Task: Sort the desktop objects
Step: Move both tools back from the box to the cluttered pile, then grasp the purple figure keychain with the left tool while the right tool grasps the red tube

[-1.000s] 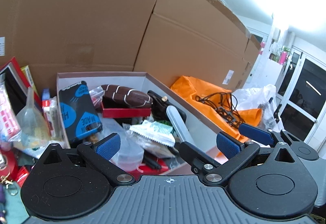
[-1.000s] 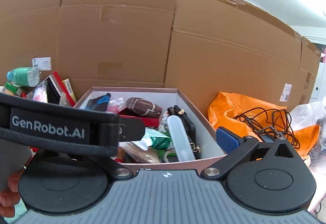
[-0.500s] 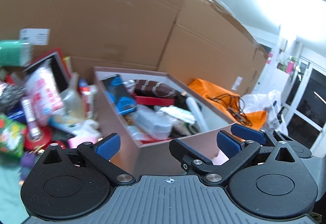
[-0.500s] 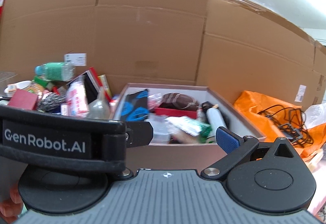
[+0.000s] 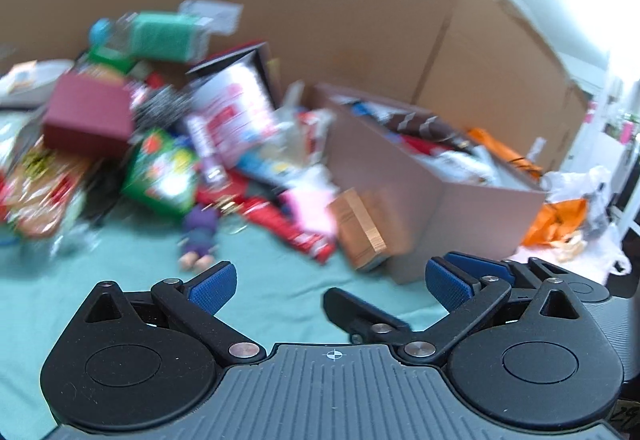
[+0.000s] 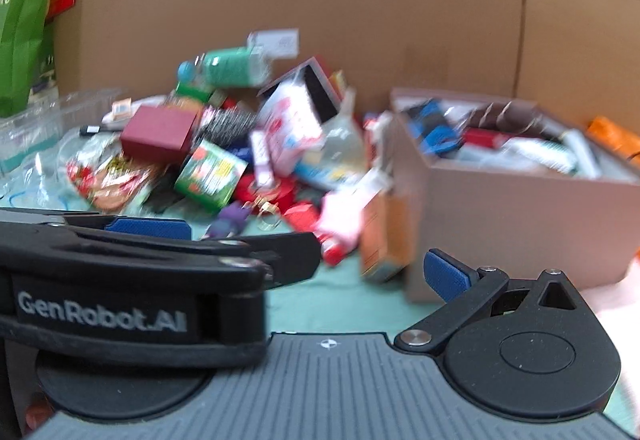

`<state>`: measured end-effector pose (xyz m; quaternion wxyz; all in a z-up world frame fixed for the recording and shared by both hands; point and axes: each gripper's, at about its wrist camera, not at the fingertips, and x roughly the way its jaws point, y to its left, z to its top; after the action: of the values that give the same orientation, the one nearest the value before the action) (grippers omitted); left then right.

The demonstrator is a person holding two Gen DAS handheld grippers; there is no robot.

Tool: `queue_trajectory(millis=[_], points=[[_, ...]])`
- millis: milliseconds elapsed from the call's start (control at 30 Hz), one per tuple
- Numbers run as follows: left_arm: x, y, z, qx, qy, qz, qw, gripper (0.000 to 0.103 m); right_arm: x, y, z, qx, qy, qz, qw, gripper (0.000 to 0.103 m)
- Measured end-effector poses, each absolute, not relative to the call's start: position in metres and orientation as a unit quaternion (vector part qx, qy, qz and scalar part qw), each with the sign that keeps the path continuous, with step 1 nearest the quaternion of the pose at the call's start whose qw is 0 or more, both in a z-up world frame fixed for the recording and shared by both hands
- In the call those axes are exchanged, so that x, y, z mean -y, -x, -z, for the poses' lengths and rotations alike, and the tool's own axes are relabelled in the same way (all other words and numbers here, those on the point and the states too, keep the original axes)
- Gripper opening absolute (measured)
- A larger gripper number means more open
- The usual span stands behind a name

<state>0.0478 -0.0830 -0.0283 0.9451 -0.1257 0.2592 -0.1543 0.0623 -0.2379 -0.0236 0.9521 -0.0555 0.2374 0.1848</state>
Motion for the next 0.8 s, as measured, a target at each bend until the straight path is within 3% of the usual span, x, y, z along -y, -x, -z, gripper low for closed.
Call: queue_trajectory(millis=[333, 500, 800], points=[[0.032, -0.072, 0.053, -0.29, 0.162, 0.09, 0.939, 0.103, 0.212, -0.087, 0.044, -0.275, 0.061, -0.204, 0.938, 0.102], [0.022, -0.089, 0.059, -0.294, 0.168, 0.08, 0.937, 0.103, 0.207, -0.106, 0.051, -0.293, 0.072, -0.205, 0.931, 0.092], [0.019, -0.118, 0.06, -0.303, 0.165, 0.071, 0.936, 0.079, 0.205, -0.13, 0.05, -0.286, 0.07, -0.205, 0.933, 0.078]])
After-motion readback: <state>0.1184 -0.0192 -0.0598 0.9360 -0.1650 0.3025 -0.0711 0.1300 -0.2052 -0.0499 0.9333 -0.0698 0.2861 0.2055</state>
